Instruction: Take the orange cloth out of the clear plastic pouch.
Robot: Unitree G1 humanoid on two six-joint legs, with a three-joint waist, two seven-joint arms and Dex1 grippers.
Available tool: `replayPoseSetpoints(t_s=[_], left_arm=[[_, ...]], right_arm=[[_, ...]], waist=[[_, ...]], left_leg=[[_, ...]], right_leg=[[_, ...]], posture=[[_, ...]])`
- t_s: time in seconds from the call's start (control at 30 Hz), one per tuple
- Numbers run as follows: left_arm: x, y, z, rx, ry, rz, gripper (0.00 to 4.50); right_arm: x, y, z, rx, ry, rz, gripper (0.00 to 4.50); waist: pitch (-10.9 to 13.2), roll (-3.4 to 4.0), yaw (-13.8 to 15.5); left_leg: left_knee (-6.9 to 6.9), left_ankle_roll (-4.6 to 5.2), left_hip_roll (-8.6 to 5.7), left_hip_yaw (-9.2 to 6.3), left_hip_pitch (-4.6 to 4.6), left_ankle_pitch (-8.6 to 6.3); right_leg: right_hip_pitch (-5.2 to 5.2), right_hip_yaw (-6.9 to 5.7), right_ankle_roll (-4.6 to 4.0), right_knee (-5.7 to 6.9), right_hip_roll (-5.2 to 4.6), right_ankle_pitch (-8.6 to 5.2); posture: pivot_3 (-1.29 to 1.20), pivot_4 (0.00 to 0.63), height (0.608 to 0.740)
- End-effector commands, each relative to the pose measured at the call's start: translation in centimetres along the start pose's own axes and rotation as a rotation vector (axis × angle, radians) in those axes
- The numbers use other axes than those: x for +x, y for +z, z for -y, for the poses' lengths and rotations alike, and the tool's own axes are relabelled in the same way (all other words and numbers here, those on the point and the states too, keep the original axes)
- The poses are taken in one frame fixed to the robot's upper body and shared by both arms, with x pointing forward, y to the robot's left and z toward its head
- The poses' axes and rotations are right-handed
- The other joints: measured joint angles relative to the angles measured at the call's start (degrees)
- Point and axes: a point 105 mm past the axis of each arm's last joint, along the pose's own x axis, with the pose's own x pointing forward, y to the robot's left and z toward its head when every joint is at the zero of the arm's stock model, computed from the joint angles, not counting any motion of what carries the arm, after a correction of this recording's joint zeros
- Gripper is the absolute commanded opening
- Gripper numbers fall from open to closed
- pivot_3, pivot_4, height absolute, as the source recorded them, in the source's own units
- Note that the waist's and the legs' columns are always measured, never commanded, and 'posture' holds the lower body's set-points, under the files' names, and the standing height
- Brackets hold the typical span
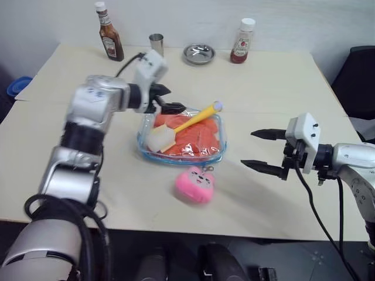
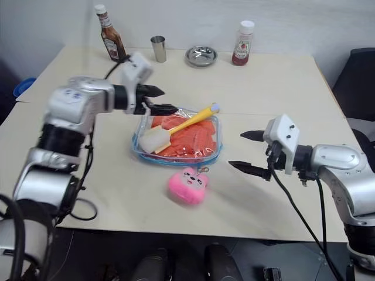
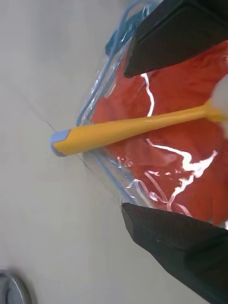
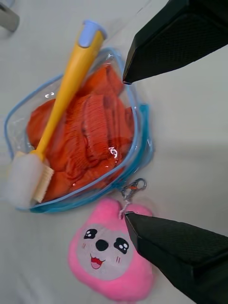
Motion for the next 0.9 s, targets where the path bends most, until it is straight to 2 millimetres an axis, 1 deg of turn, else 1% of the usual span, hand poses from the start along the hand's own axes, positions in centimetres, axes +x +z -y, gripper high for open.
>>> replayPoseSetpoints(t_s=[0.03, 0.07, 0.2, 0.33, 0.43, 0.67, 0.73, 0.8, 0.83, 0.9], left_arm=[[2.1, 0.1, 0.1, 0.111, -0.012, -0.057, 4.5], [2.8, -0.4, 0.4, 0.145, -0.025, -0.095, 4.5], [4.5, -2.2, 1.1, 0.214, -0.056, -0.215, 4.5], [5.3, -3.4, 1.7, 0.232, -0.085, -0.274, 4.5], [5.5, -3.8, 1.5, 0.245, -0.067, -0.287, 3.95], [5.6, -3.9, 1.5, 0.211, -0.071, -0.261, 1.84], [5.3, -3.9, 1.4, 0.186, -0.072, -0.252, 1.17], [4.8, -3.5, 1.2, 0.146, -0.072, -0.23, 0.59], [4.6, -3.4, 1.1, 0.131, -0.071, -0.22, 0.45], [3.3, -2.5, 0.4, 0.049, -0.048, -0.169, 0.45]], right_arm=[[-0.1, 1.6, -0.5, -0.044, -0.031, 0.047, 4.49], [-0.1, 1.7, -0.6, -0.046, -0.042, 0.051, 4.49], [-0.3, 1.7, -1.0, -0.045, -0.074, 0.052, 4.49], [-0.6, 1.6, -1.4, -0.042, -0.091, 0.046, 4.49], [-0.7, 1.5, -1.6, -0.042, -0.096, 0.044, 4.5], [-0.6, 1.3, -1.5, -0.043, -0.091, 0.041, 4.5], [-0.4, 1.4, -1.5, -0.043, -0.079, 0.045, 4.5], [-0.1, 1.4, -1.6, -0.045, -0.062, 0.051, 4.5], [0.0, 1.5, -1.6, -0.045, -0.055, 0.053, 4.5], [0.5, 1.6, -1.7, -0.045, -0.028, 0.063, 4.5]], waist=[[0.0, 0.0, -0.3], [0.0, 0.0, -0.5], [0.0, 0.0, -0.7], [0.0, -0.01, -0.7], [0.0, -0.02, -0.5], [0.0, -0.01, -0.6], [0.0, -0.02, -0.6], [0.0, -0.02, -0.6], [0.0, -0.01, -0.7], [0.0, -0.02, -0.8]], left_leg=[[-0.03, -0.01, 0.0, 0.02, -0.04, 0.01], [-0.03, -0.02, 0.0, 0.03, -0.07, 0.01], [0.09, -0.15, -0.01, 0.05, -0.5, 0.11], [0.11, -0.16, -0.02, 0.06, -0.57, 0.13], [0.12, -0.16, -0.04, 0.05, -0.58, 0.13], [0.16, -0.16, -0.04, 0.05, -0.58, 0.13], [0.16, -0.16, -0.04, 0.05, -0.58, 0.13], [0.16, -0.16, -0.05, 0.05, -0.58, 0.13], [0.17, -0.16, -0.04, 0.05, -0.58, 0.13], [0.17, -0.16, -0.03, 0.04, -0.58, 0.13]], right_leg=[[-0.13, 0.05, 0.0, 0.05, 0.01, 0.0], [-0.23, 0.06, 0.0, 0.14, 0.01, 0.0], [-0.77, 0.09, 0.0, 0.38, 0.01, 0.0], [-0.87, 0.11, 0.0, 0.48, 0.01, 0.0], [-0.87, 0.11, 0.0, 0.48, -0.02, 0.0], [-0.86, 0.11, 0.0, 0.53, -0.02, 0.0], [-0.87, 0.11, 0.0, 0.56, -0.02, 0.0], [-0.87, 0.11, 0.0, 0.57, -0.02, 0.0], [-0.87, 0.11, 0.0, 0.59, -0.02, 0.0], [-0.88, 0.1, 0.0, 0.62, -0.01, 0.0]], posture=[[0.0, 0.15, 0.74], [0.0, 0.15, 0.74], [0.0, 0.15, 0.74], [0.0, 0.15, 0.74], [0.0, 0.15, 0.74], [0.0, 0.15, 0.74], [0.0, 0.15, 0.74], [0.0, 0.15, 0.74], [0.0, 0.15, 0.74], [0.0, 0.15, 0.74]])
